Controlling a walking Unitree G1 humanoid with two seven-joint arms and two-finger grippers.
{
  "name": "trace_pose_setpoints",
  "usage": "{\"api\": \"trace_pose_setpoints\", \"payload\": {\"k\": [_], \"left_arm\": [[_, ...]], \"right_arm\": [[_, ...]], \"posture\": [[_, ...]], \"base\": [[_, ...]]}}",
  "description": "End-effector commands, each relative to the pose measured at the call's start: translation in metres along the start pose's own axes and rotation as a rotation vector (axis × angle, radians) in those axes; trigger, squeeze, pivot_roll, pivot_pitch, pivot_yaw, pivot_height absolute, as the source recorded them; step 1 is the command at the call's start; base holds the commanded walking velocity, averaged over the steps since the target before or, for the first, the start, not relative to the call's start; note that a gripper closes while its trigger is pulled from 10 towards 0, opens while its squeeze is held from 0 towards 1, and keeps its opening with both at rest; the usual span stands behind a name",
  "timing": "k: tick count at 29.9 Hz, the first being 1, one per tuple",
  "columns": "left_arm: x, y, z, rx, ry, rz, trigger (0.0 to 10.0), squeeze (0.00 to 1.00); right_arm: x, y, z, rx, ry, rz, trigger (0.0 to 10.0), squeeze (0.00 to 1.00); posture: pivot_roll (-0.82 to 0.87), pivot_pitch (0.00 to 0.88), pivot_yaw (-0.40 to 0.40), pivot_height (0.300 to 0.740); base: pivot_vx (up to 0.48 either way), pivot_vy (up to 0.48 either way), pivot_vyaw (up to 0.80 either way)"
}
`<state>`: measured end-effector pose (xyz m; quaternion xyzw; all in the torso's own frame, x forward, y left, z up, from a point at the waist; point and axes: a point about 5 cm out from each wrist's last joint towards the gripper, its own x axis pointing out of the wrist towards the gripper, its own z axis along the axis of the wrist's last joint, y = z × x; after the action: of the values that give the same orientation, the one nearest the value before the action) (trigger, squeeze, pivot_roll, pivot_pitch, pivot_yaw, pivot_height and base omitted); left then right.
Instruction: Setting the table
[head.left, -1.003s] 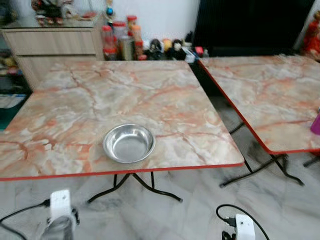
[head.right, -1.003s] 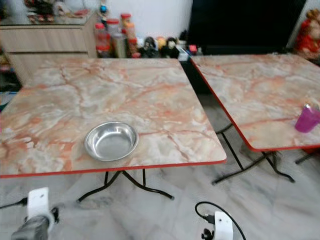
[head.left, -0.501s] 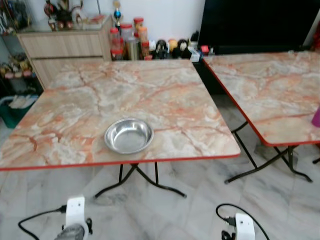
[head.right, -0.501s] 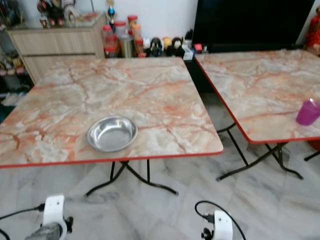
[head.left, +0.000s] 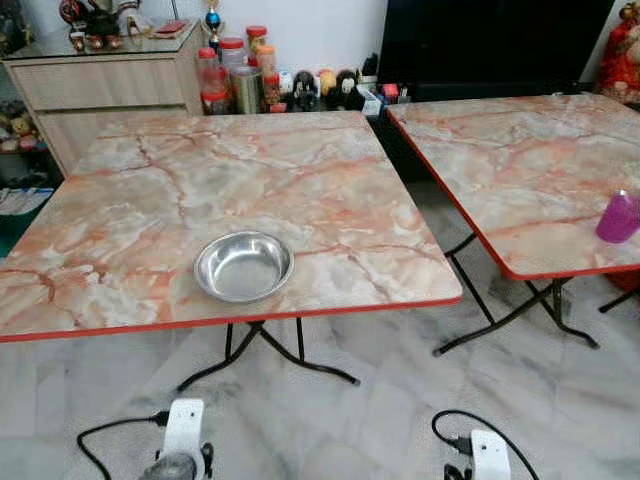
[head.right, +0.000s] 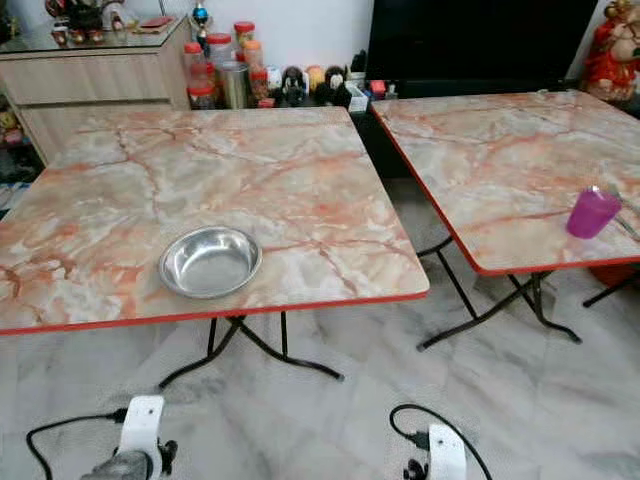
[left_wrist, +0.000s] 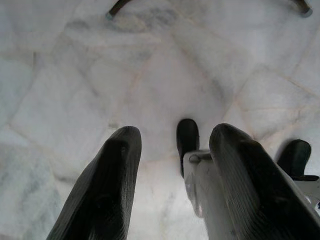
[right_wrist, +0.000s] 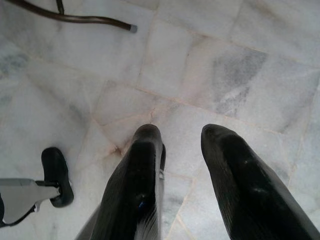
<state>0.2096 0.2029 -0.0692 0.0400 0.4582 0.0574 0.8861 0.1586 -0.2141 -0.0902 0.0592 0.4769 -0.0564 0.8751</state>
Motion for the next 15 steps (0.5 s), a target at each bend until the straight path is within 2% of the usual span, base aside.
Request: {"api": "trace_pose_setpoints", "payload": {"k": [1, 3, 8, 14, 15], "left_arm": [[-0.001, 0.003, -0.009, 0.050, 0.025, 0.009, 10.0, 0.00], [-0.001, 0.004, -0.012, 0.057, 0.030, 0.011, 10.0, 0.00], [-0.003, 0.007, -0.026, 0.048, 0.077, 0.030, 10.0, 0.00], [-0.004, 0.002, -0.034, 0.057, 0.103, 0.030, 10.0, 0.00], [-0.004, 0.001, -0.034, 0.062, 0.106, 0.029, 10.0, 0.00]], "right_arm": [[0.000, 0.000, 0.001, 0.019, -0.003, -0.009, 10.0, 0.00], [0.000, 0.000, 0.001, 0.021, -0.004, -0.009, 10.0, 0.00], [0.000, 0.000, 0.000, 0.014, -0.002, -0.006, 10.0, 0.00], [0.000, -0.001, 0.001, -0.033, 0.001, -0.004, 10.0, 0.00], [0.000, -0.001, 0.002, -0.016, -0.007, 0.001, 10.0, 0.00]], "posture": [[0.03, 0.000, -0.014, 0.740], [0.03, 0.000, -0.014, 0.740], [0.02, 0.000, -0.014, 0.740], [0.02, 0.000, -0.021, 0.740], [0.02, 0.000, -0.021, 0.740]], "base": [[0.000, 0.000, 0.00], [0.000, 0.000, 0.00], [0.000, -0.259, 0.00], [0.000, -0.288, 0.00], [0.000, -0.296, 0.56]]}}
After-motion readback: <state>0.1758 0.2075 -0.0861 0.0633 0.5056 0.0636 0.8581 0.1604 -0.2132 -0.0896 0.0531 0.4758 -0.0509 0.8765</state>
